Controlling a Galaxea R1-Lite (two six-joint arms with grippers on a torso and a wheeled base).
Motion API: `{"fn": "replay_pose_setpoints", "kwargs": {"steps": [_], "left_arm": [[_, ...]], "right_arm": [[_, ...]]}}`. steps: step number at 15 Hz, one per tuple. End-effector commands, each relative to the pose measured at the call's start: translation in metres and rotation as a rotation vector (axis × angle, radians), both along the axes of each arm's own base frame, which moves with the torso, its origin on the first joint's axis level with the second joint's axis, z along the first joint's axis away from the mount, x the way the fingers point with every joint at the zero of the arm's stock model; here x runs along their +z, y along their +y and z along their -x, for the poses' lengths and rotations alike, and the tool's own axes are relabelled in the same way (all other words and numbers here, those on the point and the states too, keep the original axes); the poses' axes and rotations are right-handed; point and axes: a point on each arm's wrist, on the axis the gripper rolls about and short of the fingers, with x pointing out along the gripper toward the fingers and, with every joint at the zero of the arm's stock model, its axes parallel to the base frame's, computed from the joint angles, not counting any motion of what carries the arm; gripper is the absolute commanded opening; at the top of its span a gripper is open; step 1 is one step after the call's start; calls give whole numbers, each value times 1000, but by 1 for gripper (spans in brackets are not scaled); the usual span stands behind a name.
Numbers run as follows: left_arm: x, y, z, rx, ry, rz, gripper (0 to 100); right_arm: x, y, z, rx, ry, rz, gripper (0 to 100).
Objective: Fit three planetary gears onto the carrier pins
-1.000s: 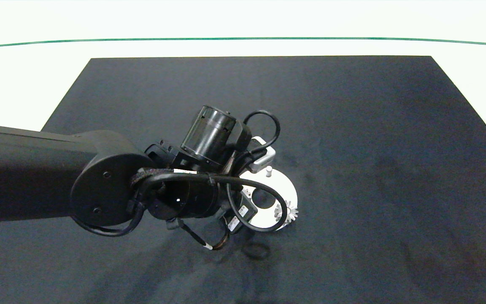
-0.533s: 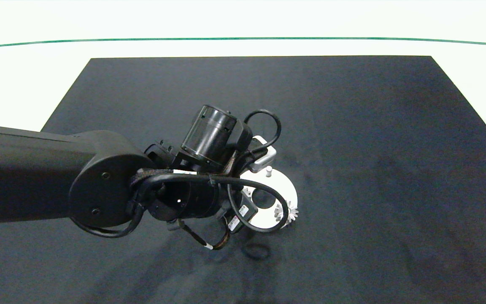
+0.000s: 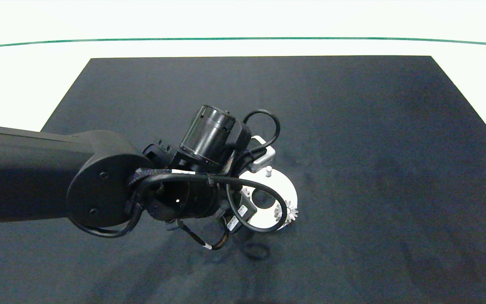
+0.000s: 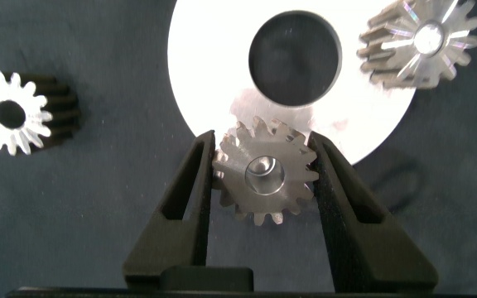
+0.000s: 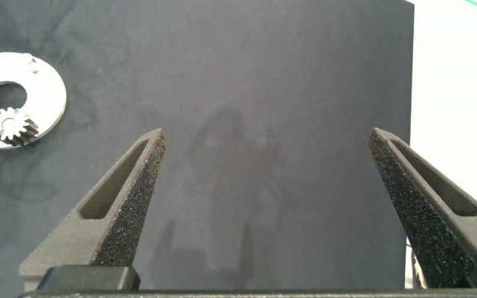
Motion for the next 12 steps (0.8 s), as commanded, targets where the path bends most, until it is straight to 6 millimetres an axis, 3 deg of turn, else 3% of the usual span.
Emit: {"fn": "replay_pose_setpoints", "kwargs": {"steps": [1,12], "left_arm": [[2,3,2,3,-3,2,22],[-2,2,-2,14,-16,9,22]], "right_arm": [[0,0,0,-1,0,9,100],[-1,0,0,-1,3,10,100]]}}
